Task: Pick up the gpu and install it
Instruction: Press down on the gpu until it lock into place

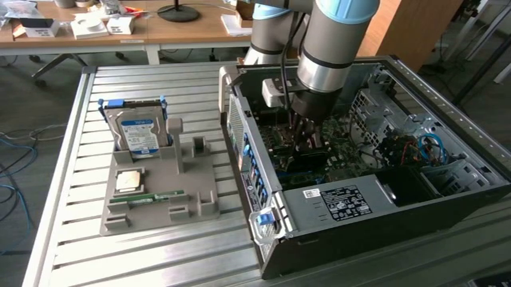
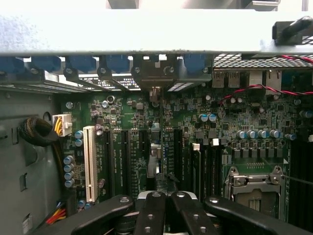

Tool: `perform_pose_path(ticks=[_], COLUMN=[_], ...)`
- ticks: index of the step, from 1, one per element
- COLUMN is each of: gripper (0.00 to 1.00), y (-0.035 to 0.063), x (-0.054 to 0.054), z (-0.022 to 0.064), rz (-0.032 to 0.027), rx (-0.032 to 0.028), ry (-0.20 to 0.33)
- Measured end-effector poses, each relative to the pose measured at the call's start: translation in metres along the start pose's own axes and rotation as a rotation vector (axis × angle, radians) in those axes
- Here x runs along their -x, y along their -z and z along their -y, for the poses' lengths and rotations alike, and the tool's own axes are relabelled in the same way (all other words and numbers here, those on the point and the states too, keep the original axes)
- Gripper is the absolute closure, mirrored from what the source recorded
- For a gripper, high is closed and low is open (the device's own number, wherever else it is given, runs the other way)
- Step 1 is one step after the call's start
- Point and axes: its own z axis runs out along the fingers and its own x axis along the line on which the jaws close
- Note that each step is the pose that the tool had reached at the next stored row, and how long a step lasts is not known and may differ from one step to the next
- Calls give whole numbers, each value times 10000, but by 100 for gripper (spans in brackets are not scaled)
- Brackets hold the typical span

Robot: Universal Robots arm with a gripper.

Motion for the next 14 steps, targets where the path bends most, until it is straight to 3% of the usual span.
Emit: perform_pose_path(ticks=[14], gripper=[89], y=[26], x=[2], z=[1], rz=[18], rx=[-8], ry=[-1])
